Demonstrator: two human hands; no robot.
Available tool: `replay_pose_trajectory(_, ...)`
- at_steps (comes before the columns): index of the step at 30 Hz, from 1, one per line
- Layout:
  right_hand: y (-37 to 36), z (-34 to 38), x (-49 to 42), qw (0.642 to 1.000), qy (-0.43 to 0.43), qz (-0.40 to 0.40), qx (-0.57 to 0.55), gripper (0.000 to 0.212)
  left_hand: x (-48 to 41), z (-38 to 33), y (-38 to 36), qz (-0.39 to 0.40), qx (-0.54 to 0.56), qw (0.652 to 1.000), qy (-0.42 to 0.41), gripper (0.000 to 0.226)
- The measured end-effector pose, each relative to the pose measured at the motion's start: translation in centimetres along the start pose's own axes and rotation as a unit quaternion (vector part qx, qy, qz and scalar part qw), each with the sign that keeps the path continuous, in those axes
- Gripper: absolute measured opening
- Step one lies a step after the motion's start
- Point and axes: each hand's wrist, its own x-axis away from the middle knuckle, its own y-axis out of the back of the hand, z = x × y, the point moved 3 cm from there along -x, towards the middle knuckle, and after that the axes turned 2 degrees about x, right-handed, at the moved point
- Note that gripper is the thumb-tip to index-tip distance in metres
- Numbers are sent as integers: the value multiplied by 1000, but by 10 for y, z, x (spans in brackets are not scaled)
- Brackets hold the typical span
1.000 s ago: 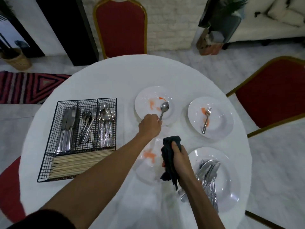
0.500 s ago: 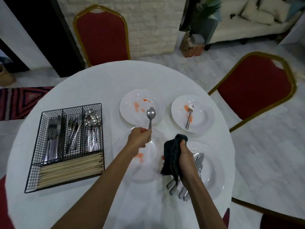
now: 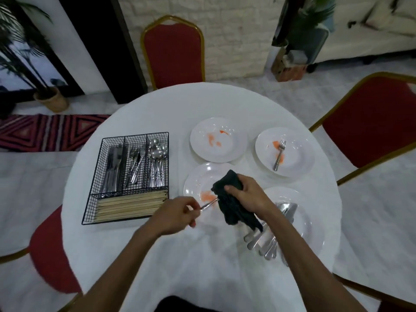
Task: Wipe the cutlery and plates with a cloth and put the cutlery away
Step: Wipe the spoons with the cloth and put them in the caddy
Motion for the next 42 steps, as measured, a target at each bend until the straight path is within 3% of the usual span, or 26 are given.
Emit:
replay_pose_trajectory(2,-3,9,3,975,31,142,167,17,-3,11,26,-47,-78,996,-10,6)
replay_pose_trajectory(4,-12,22,9,907,33,279,314,21,-8,13,35,-38,-112,993,-29,4)
replay_pose_trajectory(6,-18,33,17,854,27,347,388,21,-4,15,33,-11,-137,990,-43,6)
replay_pose_trajectory(7,-16,36,17,858,36,335,388,17,0,16,32,-5,-125,991,-47,7)
replay_pose_trajectory(8,-10,39,15,884,47,288,365,12,5,19,30,-4,-75,996,-44,8)
replay_pose_trajectory(10,3,38,8,967,39,124,219,12,19,22,25,-10,107,994,-25,13)
replay_pose_trajectory(11,5,38,5,992,33,33,118,13,25,19,19,-17,185,983,-12,16)
replay_pose_trajectory(13,-12,42,5,992,14,-97,-79,14,29,9,-2,-39,263,964,5,21)
replay_pose_trajectory(14,-29,43,6,975,-12,-118,-186,14,29,3,-15,-45,282,958,9,22)
replay_pose_trajectory(15,-47,43,7,951,-47,-113,-283,14,29,-2,-28,-50,293,955,14,21)
replay_pose_trajectory(17,-75,42,13,925,-113,-71,-356,15,28,-1,-43,-47,275,960,27,16)
replay_pose_trajectory(20,-71,32,14,953,-113,-53,-277,15,24,10,-28,-22,199,979,31,17)
replay_pose_trajectory(22,-63,30,12,968,-97,-61,-225,14,22,15,-6,-74,188,979,23,17)
replay_pose_trajectory(25,-73,36,18,981,-84,-33,-170,33,19,14,15,-203,272,940,8,16)
replay_pose_trajectory(30,-97,44,27,988,-96,39,-113,59,5,9,2,-226,291,930,0,16)
replay_pose_trajectory(33,-99,42,33,981,-104,77,-144,41,0,20,14,-257,261,930,34,16)
replay_pose_trajectory(37,-99,41,40,979,-95,119,-134,23,-10,41,55,-368,320,867,101,18)
replay_pose_trajectory(39,-100,45,32,985,-90,87,-117,22,-15,40,51,-346,353,862,112,28)
replay_pose_trajectory(42,-105,52,16,990,-78,50,-105,20,-26,30,17,-234,384,885,118,29)
